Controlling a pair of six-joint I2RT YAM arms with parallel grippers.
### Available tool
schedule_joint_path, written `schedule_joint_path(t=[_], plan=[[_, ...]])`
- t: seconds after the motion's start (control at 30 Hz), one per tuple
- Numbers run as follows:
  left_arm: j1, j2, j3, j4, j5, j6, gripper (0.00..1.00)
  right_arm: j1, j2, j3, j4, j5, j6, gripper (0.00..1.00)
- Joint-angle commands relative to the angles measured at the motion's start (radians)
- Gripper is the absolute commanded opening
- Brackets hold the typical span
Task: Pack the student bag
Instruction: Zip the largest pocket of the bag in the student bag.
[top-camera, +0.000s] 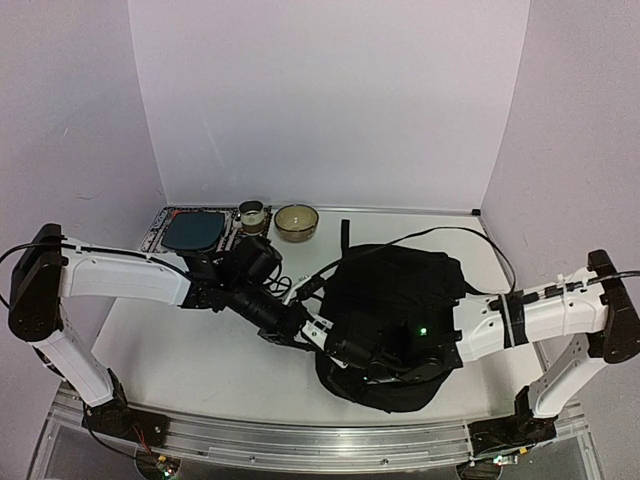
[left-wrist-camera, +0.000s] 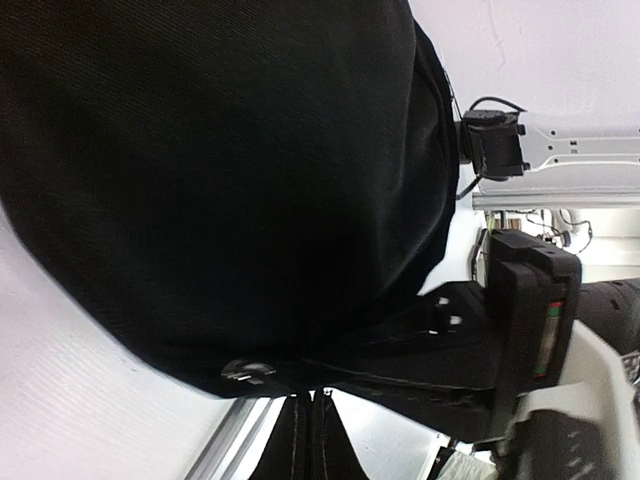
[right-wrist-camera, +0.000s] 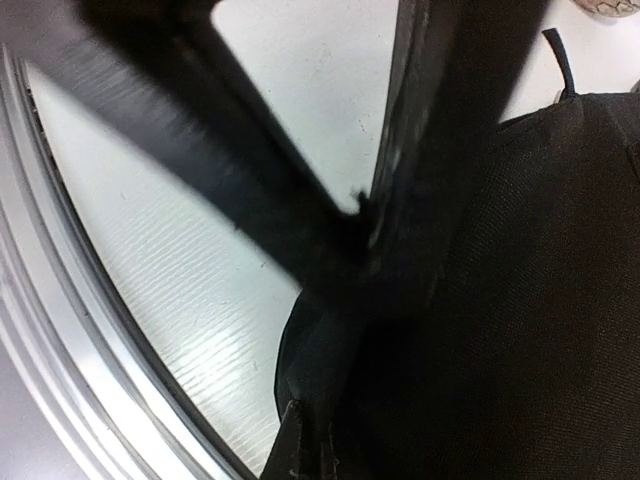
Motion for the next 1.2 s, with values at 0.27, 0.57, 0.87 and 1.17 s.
schedule_joint_path(t=[0.27, 0.57, 0.87, 1.17], plan=[[0.196, 0.123, 0.149, -0.096, -0.12, 0.166, 0.0, 0.003, -0.187, -0.061, -0.109, -0.178, 0.002, 0.0], [0.263, 0.279, 0.29, -0.181, -0.281, 0.253, 0.0, 0.003, -0.28, -0.059, -0.157, -0.202, 0.002, 0.0], [0.28, 0.357, 0.464, -0.19, -0.434, 0.271, 0.0, 0.002, -0.237, -0.016, -0.165, -0.121, -0.015, 0.0], [0.343, 0.261, 0.375, -0.195, -0.527, 0.297, 0.0, -0.045, -0.017, 0.124, -0.091, -0.012, -0.056, 0.32]])
